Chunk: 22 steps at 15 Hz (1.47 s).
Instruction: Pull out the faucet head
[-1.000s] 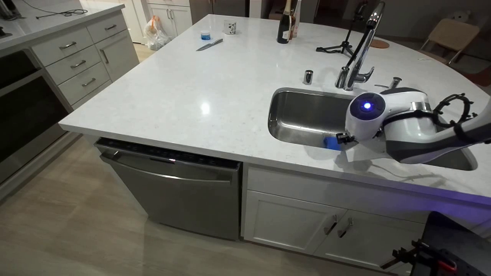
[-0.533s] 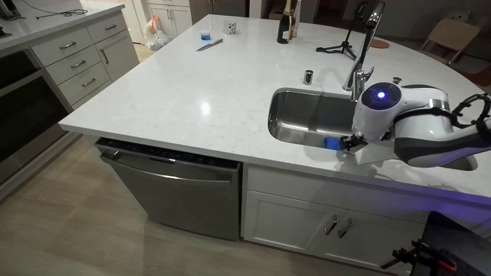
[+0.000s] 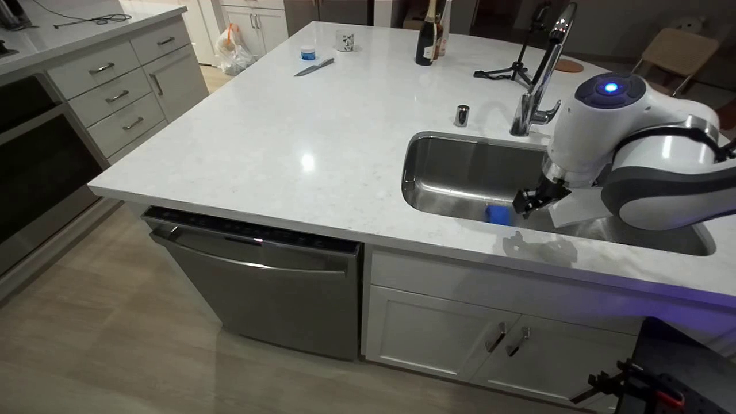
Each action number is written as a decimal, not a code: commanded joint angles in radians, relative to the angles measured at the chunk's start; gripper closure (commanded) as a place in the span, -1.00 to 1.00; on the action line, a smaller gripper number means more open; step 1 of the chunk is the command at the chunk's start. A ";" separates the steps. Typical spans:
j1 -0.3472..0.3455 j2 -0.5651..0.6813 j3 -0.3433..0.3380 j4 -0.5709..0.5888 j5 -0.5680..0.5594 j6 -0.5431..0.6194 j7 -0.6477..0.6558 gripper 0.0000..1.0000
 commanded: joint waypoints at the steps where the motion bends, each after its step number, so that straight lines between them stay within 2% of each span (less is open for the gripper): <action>1: 0.022 -0.116 0.013 -0.024 0.133 -0.086 -0.142 -1.00; 7: 0.032 -0.222 0.052 0.026 0.289 -0.277 -0.273 -1.00; 13: 0.028 -0.306 0.092 0.073 0.336 -0.421 -0.290 -1.00; 16: 0.030 -0.342 0.102 0.081 0.358 -0.433 -0.299 -1.00; 17: 0.016 -0.306 0.105 0.075 0.328 -0.396 -0.261 -1.00; 22: 0.014 -0.304 0.106 0.074 0.329 -0.396 -0.260 -1.00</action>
